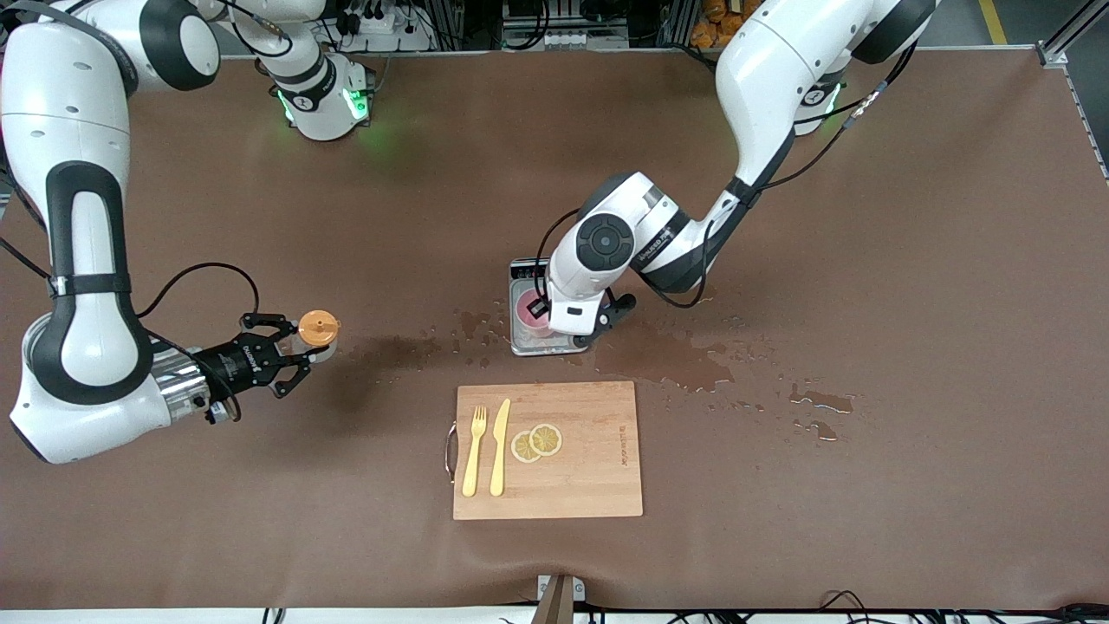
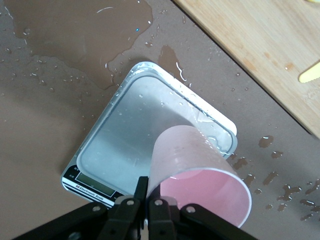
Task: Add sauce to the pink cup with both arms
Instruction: 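Move the bottle over the cup with the right gripper while the left gripper releases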
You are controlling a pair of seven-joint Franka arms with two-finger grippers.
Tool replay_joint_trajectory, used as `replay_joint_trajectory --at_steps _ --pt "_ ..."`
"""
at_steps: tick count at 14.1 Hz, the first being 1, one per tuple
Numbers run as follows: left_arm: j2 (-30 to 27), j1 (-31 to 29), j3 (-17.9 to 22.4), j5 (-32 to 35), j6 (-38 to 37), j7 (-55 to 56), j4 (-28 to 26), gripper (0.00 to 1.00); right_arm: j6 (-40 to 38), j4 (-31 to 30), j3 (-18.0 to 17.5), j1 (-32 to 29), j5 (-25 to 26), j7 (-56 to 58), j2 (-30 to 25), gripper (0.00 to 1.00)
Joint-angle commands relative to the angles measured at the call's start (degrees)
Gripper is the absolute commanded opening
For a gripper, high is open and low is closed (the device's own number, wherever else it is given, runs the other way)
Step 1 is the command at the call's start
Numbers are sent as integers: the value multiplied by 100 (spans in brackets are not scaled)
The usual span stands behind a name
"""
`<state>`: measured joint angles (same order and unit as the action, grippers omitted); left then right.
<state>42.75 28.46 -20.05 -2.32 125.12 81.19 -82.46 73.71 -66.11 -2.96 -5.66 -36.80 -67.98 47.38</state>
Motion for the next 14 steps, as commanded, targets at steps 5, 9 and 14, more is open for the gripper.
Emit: replay_joint_trajectory --at_steps 5,9,14 --pt "5 99 71 415 22 125 143 100 38 397 41 943 1165 -1250 -89 34" --pt "-214 55 71 434 -83 126 143 100 38 494 32 1199 1219 -1779 -89 35" --pt "-759 -94 62 416 -785 47 134 100 117 591 50 1612 1385 -2455 -89 35"
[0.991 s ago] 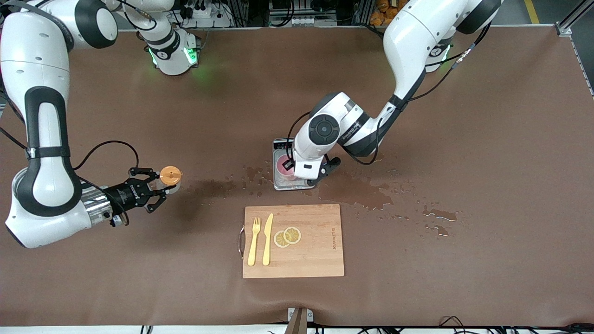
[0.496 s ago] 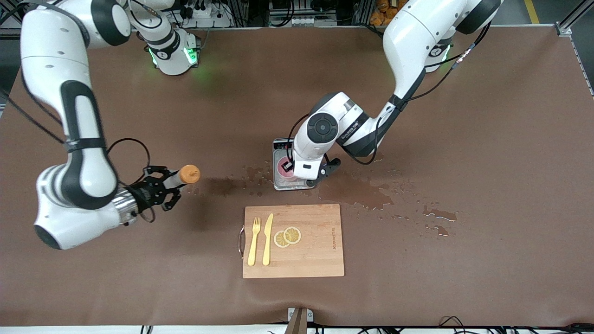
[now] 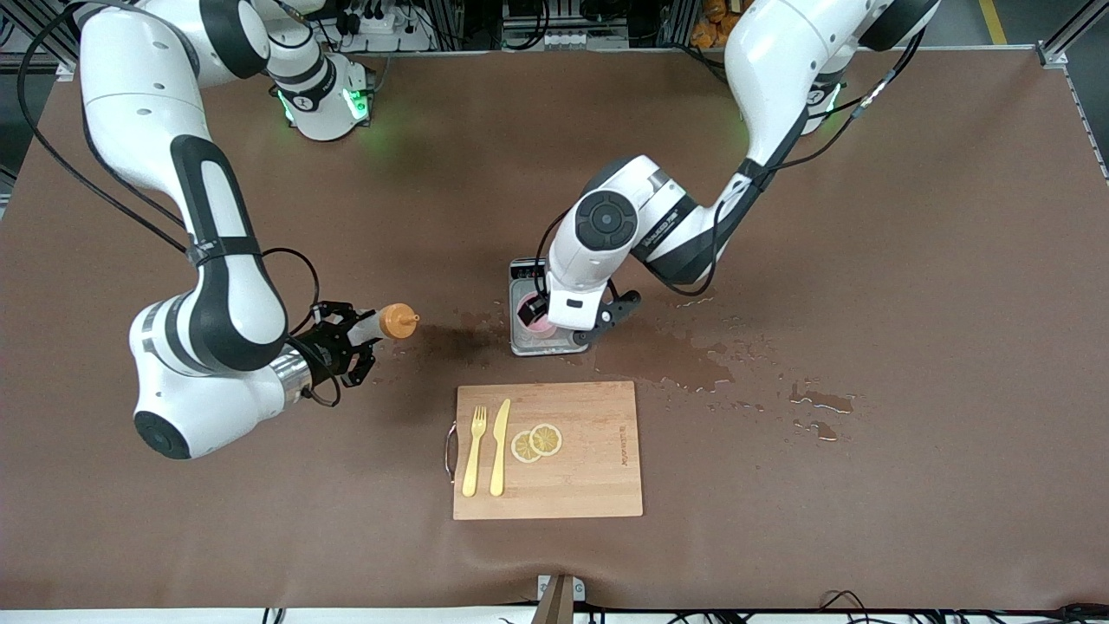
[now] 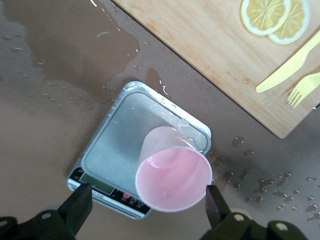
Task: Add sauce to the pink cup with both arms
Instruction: 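Move the bottle over the cup with the right gripper while the left gripper releases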
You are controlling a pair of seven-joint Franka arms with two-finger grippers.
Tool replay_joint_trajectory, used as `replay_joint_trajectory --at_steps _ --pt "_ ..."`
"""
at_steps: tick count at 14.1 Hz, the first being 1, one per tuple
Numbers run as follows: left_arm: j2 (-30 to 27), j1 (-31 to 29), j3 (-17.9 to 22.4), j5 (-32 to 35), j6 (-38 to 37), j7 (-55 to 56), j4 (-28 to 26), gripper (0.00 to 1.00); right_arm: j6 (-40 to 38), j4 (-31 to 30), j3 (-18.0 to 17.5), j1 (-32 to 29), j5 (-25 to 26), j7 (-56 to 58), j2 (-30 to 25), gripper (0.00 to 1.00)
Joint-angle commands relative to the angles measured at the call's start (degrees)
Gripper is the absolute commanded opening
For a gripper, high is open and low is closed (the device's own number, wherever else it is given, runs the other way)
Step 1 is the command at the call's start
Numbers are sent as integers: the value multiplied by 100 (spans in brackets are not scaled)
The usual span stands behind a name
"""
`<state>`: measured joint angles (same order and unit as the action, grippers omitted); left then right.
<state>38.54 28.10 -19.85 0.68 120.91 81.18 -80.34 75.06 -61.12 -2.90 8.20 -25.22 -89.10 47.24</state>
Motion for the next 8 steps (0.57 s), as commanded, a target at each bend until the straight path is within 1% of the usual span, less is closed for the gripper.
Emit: replay_joint_trajectory --at_steps 1,2,4,6,7,8 --pt "-426 -146 43 116 -514 21 -79 100 -18 100 44 313 332 -475 -74 35" --pt "-522 -286 34 99 -672 12 -79 100 -18 100 44 400 455 -590 -74 35" --pt "-750 -550 25 99 -1181 -119 -131 100 -27 100 35 637 902 -783 -74 35" --pt "-944 -962 17 81 -1647 -820 -184 100 -27 100 35 857 1228 -1020 -74 35" --pt "-1015 -1164 8 81 -1823 -1180 -193 100 -27 100 35 928 1334 -1091 -74 37" --pt "-1102 -1349 8 81 -1938 -1532 -263 100 -70 100 35 972 1405 -1179 -74 37"
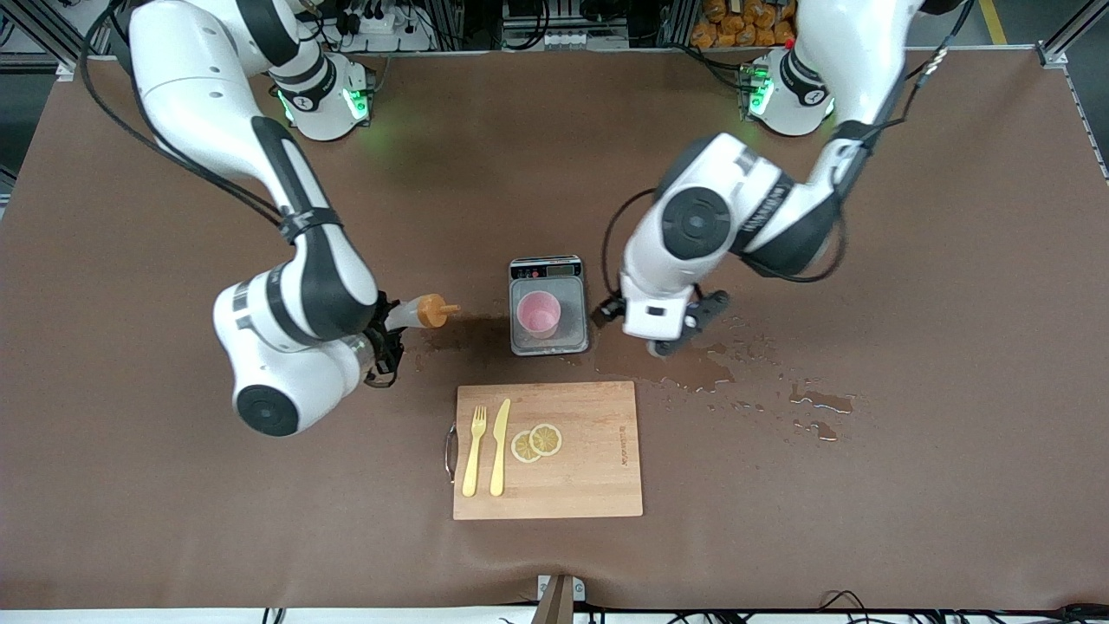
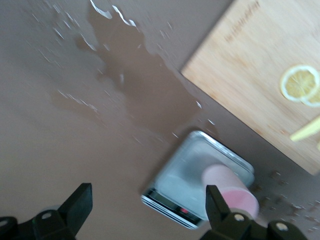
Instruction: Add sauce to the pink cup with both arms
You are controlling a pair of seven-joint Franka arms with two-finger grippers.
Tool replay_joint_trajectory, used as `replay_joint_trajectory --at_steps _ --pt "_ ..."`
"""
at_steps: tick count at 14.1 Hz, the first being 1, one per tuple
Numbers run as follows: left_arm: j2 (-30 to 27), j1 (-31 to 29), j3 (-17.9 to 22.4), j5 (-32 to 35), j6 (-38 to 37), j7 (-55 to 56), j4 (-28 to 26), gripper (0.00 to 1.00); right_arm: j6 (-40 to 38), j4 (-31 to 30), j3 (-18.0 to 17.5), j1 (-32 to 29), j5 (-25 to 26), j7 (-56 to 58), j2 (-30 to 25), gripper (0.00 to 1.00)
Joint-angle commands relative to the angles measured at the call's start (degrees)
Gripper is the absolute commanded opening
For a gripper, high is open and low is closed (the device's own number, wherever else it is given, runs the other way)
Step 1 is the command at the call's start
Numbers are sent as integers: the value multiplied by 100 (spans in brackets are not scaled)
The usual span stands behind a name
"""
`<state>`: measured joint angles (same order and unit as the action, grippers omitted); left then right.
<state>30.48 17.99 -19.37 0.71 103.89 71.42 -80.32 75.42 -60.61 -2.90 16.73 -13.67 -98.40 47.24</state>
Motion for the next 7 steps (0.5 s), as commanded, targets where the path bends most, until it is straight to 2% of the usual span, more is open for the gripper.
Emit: replay_joint_trajectory --at_steps 1,2,5,7 --pt "-428 -523 -41 105 -272 -907 -421 100 -132 50 35 163 268 -337 -74 32" --pt "-594 -742 -41 122 -272 -1319 -623 100 -159 50 35 199 277 -416 -83 29" --pt "-1130 -1392 -93 53 -272 -2568 -1186 100 -343 128 27 278 294 -601 -83 28" --pt "-1639 -1744 -155 35 -272 -3525 -1686 100 -475 181 27 313 522 -619 -83 29"
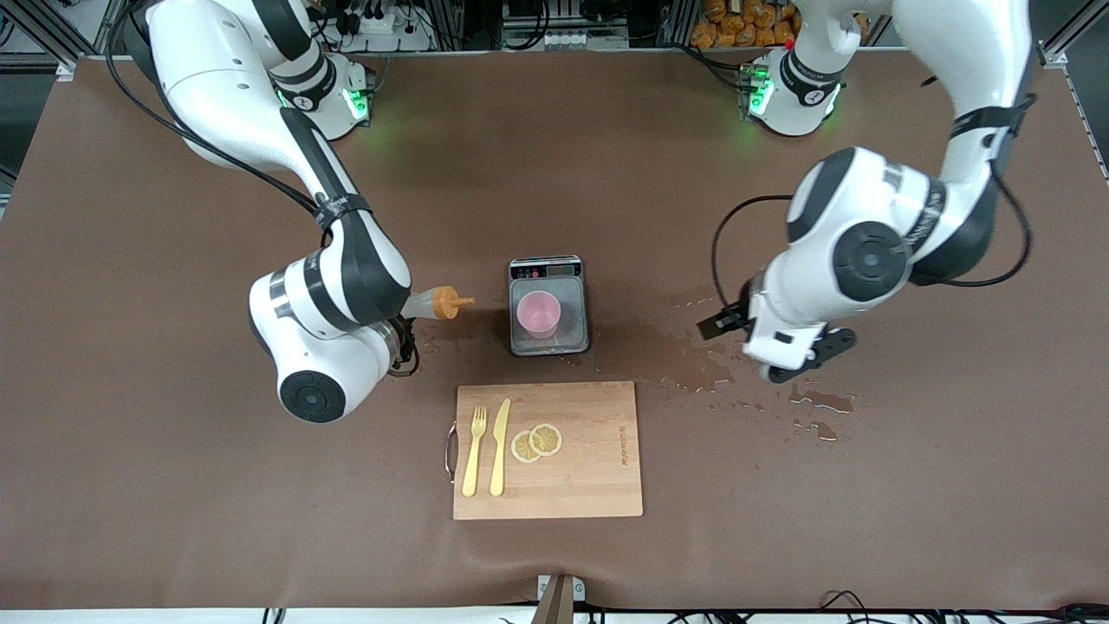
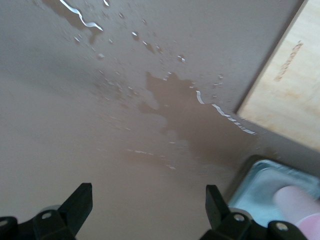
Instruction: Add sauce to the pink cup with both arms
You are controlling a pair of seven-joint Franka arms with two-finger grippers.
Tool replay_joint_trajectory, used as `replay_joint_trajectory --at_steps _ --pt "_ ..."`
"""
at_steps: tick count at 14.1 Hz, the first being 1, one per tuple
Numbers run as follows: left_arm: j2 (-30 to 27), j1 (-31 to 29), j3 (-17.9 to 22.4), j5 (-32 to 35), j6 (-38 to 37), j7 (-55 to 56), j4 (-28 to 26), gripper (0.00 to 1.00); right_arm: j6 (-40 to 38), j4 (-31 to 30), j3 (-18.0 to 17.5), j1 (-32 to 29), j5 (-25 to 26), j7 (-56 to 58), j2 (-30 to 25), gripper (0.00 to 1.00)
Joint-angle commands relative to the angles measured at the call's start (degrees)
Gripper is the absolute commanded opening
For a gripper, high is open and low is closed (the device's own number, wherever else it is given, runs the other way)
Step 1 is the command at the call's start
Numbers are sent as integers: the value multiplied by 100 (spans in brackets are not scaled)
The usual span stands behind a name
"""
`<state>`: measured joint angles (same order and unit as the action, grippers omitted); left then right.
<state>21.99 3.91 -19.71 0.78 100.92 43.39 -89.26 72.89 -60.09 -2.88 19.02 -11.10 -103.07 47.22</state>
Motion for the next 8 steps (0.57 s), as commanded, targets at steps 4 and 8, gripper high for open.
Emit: replay_joint_trajectory --at_steps 4,8 --pt "-1213 -882 -121 36 42 -1964 -1137 100 -538 366 24 365 706 -345 -81 28" --pt "-1924 -874 -130 45 51 -2168 -1365 100 -582 393 33 462 741 -477 -72 30"
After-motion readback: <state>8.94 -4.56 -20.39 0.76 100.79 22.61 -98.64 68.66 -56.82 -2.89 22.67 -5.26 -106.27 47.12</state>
